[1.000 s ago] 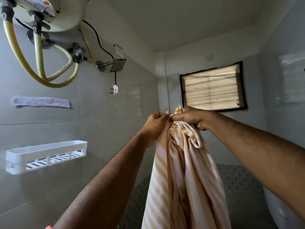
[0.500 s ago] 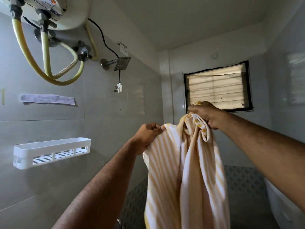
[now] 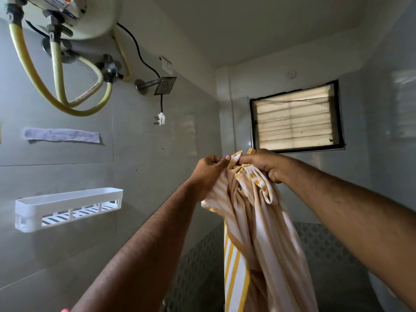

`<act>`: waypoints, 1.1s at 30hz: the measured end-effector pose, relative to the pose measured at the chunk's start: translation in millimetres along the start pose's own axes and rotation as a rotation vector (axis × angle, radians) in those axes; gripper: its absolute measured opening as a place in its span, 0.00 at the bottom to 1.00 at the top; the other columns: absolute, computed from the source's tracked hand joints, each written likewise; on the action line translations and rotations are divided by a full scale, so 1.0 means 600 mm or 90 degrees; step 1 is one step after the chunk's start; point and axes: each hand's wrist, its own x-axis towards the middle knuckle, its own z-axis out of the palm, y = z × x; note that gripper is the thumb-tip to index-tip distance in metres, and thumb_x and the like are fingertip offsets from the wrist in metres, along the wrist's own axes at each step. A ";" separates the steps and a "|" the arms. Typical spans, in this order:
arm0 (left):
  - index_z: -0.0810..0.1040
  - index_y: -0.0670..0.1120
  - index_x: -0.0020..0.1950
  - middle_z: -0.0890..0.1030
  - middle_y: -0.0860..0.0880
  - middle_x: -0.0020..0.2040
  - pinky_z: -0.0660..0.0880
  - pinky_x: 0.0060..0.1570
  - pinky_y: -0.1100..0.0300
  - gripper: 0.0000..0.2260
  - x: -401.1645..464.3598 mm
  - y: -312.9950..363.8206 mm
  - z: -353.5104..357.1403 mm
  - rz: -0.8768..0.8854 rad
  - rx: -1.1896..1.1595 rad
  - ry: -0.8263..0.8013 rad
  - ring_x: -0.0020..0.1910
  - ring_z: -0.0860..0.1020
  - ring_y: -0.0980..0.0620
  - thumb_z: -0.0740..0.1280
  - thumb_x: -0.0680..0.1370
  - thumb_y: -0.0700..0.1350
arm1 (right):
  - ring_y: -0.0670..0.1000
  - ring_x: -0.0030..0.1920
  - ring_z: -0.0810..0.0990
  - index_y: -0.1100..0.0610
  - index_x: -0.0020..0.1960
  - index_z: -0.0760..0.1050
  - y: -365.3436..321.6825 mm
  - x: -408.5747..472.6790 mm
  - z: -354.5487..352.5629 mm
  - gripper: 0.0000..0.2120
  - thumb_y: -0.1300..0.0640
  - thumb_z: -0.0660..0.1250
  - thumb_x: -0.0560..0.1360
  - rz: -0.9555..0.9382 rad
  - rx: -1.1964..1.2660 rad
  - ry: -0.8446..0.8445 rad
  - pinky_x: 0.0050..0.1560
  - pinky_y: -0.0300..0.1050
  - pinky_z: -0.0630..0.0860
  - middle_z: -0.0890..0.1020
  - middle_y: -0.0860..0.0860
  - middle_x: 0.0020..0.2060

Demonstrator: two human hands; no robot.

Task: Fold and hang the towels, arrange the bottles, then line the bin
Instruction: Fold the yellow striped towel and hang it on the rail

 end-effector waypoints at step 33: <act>0.81 0.41 0.51 0.84 0.41 0.49 0.83 0.54 0.42 0.16 0.015 -0.049 0.002 -0.181 -0.001 0.227 0.48 0.84 0.40 0.68 0.81 0.55 | 0.57 0.36 0.79 0.62 0.44 0.77 0.027 0.004 -0.061 0.06 0.61 0.71 0.77 0.152 0.167 0.135 0.43 0.56 0.84 0.78 0.59 0.35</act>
